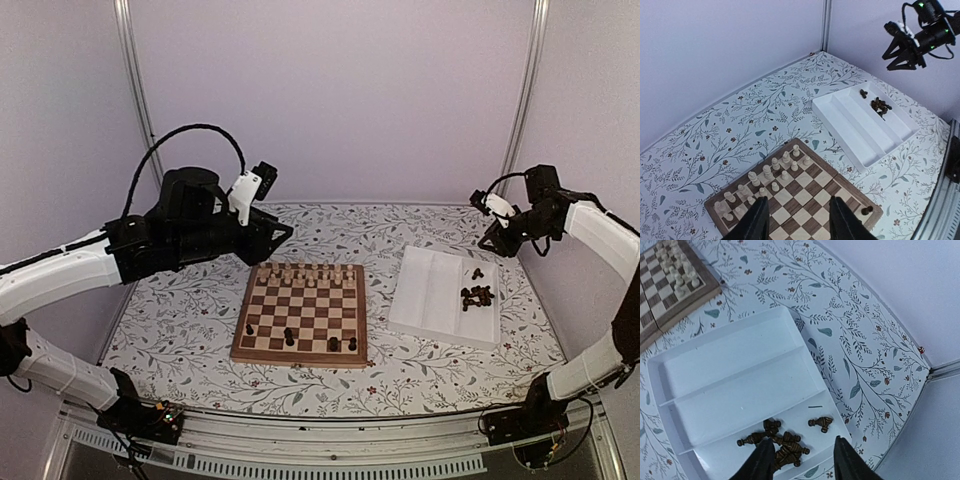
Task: Set up the chess pieces on the board
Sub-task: Pick up the chess piece from the storage box.
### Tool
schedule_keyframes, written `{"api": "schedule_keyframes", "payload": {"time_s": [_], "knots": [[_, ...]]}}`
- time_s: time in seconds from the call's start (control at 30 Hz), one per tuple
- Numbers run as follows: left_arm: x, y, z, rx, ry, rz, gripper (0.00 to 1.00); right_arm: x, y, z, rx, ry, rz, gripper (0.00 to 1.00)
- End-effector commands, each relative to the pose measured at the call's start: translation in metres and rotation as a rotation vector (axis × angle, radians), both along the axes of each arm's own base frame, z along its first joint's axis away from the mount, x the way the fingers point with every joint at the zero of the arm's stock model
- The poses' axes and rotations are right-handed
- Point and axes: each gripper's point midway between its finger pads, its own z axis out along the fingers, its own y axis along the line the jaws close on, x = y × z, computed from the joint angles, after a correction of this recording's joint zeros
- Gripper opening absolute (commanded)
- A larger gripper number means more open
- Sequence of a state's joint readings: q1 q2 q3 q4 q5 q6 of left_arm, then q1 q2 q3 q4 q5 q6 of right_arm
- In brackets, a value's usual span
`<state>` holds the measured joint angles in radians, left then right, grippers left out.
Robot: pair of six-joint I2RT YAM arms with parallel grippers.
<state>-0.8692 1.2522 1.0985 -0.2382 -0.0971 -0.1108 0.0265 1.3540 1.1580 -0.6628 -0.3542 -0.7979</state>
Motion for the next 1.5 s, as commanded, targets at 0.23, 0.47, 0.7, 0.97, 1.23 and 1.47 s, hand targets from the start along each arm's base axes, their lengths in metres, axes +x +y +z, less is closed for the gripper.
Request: {"api": "schedule_keyframes", "payload": {"time_s": [0.23, 0.47, 0.7, 0.97, 1.23, 1.47], "knots": [[-0.003, -0.026, -0.010, -0.019, -0.008, -0.075, 0.44, -0.005, -0.037, -0.109, -0.196, 0.353, -0.102, 0.23], [-0.006, -0.028, -0.018, -0.003, 0.007, -0.088, 0.44, -0.062, -0.003, -0.138, -0.181, 0.528, 0.133, 0.21], [-0.007, -0.037, -0.020, -0.004, 0.013, -0.116, 0.44, -0.061, -0.015, -0.154, -0.288, 0.508, 0.105, 0.23], [-0.010, -0.040, -0.027, 0.017, 0.023, -0.130, 0.44, -0.056, -0.017, -0.168, -0.299, 0.531, 0.087, 0.24], [-0.011, -0.041, -0.032, 0.025, 0.031, -0.132, 0.44, -0.050, -0.017, -0.184, -0.301, 0.554, 0.073, 0.24], [-0.012, -0.043, -0.033, 0.027, 0.034, -0.141, 0.44, -0.054, -0.016, -0.186, -0.301, 0.585, 0.075, 0.21]]}}
